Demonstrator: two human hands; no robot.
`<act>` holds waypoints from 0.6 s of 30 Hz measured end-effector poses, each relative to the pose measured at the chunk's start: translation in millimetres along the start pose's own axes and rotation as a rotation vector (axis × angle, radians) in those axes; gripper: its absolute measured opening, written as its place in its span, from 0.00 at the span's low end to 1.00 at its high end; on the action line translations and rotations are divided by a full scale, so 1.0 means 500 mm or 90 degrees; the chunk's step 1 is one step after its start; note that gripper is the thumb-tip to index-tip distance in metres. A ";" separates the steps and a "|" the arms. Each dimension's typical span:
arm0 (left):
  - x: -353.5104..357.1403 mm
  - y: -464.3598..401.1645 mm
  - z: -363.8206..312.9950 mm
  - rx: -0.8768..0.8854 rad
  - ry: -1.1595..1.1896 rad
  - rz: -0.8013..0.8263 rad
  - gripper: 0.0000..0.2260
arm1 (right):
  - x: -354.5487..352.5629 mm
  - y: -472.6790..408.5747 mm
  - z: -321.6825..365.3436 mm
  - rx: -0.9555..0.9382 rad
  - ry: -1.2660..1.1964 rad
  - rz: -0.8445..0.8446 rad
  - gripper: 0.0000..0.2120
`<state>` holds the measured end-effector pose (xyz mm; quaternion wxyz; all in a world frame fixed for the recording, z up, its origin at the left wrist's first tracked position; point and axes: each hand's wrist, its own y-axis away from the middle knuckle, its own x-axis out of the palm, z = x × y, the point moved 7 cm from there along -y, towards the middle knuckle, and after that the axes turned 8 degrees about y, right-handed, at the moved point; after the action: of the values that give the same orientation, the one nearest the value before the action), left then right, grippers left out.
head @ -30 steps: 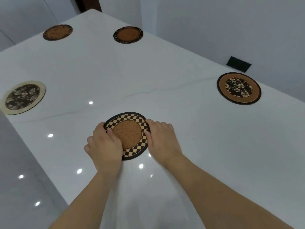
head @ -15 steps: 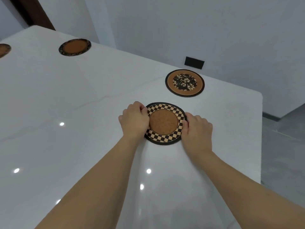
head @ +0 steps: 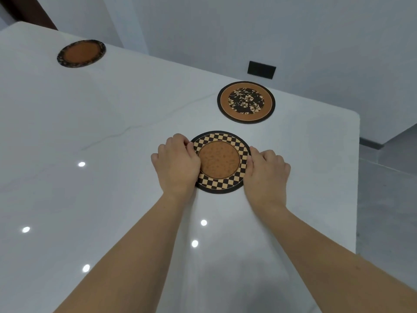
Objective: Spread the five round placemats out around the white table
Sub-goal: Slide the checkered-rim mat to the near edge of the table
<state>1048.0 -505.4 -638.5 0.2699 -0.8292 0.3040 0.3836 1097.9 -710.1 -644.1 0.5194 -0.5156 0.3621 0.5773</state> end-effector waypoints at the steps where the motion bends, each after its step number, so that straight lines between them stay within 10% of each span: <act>1: 0.001 -0.001 0.000 0.003 -0.004 0.000 0.07 | 0.000 -0.001 -0.001 0.002 -0.006 0.000 0.16; 18: -0.030 0.027 0.044 0.048 -0.096 0.040 0.08 | -0.021 0.063 0.032 -0.014 -0.070 0.050 0.15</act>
<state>1020.1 -494.8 -641.7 0.3112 -0.7772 0.3229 0.4415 1063.0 -703.2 -634.5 0.5098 -0.4742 0.3464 0.6287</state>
